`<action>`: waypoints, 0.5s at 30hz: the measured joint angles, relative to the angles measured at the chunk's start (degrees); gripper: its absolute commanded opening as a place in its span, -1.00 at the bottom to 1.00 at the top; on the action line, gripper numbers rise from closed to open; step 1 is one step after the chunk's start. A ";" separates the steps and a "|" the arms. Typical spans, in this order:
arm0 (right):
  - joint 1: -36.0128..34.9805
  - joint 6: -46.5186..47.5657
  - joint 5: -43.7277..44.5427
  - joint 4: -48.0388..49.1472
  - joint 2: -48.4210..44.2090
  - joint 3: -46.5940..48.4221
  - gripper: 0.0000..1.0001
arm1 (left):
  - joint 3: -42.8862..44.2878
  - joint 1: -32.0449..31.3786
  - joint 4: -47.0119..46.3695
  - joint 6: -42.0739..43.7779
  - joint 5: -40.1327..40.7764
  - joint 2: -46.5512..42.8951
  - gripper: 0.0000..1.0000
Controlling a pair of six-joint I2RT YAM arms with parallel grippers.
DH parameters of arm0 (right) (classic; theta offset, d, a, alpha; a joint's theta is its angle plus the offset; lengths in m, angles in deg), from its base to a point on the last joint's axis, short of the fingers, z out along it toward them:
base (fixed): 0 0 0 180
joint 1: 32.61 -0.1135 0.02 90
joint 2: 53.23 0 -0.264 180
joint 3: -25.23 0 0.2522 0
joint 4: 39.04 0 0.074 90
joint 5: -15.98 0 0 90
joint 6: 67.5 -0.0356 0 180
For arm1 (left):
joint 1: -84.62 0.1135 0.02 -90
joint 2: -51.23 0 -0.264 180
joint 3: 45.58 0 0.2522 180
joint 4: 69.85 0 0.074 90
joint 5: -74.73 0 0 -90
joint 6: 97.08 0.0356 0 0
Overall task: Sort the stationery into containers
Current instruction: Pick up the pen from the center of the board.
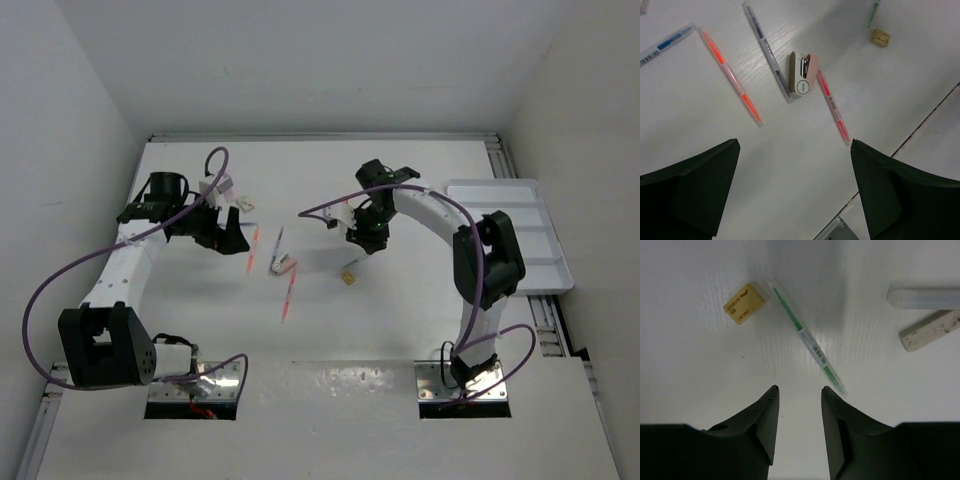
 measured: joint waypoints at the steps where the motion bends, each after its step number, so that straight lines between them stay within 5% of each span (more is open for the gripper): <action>1: -0.07 1.09 0.22 0.39 0.37 0.00 -0.21 | 0.00 0.28 0.00 0.09 -0.61 0.35 1.00; 15: -0.22 11.21 1.05 4.11 7.37 -0.13 -0.23 | 0.00 1.22 -0.04 0.44 -3.45 1.11 1.00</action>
